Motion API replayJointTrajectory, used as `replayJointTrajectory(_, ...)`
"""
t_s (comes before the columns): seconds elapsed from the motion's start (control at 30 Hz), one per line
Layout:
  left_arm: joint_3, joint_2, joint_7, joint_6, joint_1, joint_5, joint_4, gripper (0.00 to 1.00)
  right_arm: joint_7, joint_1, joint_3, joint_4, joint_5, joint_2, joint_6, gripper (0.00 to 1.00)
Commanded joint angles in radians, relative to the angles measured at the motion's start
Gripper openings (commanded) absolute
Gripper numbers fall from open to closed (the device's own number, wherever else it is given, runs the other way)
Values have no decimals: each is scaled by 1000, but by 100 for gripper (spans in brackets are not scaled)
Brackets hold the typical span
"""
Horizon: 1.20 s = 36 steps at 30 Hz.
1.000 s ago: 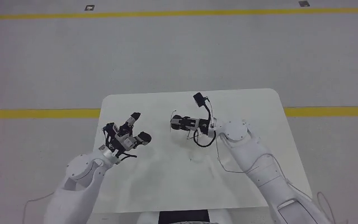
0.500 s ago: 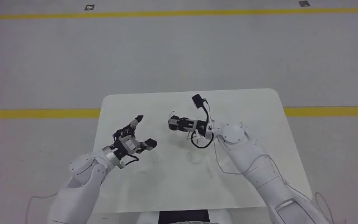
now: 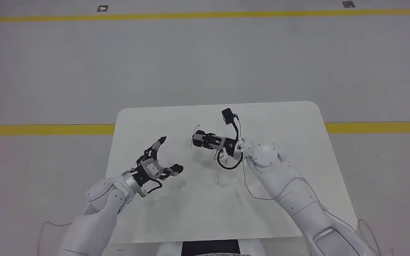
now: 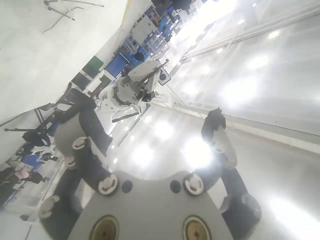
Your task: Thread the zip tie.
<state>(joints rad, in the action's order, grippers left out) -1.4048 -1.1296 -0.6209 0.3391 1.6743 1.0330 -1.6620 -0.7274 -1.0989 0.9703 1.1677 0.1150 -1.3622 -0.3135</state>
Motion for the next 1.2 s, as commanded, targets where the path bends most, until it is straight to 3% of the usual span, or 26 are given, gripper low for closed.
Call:
replayJointTrajectory(0.0,18,-1,3,1,-8,45,8,100,11,-9,-1,7,0,0,-10,0)
replayJointTrajectory(0.27,73,7,77,1,-24,179,24,100,42,-49,9,58,22,1,-26,0)
replayJointTrajectory(0.53,73,8,86,-1,-30,170,17,100,52,-52,12,64,16,1,-25,0)
replayJointTrajectory(0.73,97,1,124,-43,-40,187,16,100,89,-77,5,88,-7,2,-13,0)
replayJointTrajectory(0.97,100,2,123,-43,-42,178,15,100,93,-79,4,90,-16,3,-7,0)
replayJointTrajectory(1.17,107,-3,164,-50,-44,222,20,97,129,-99,1,109,-39,4,-2,0)
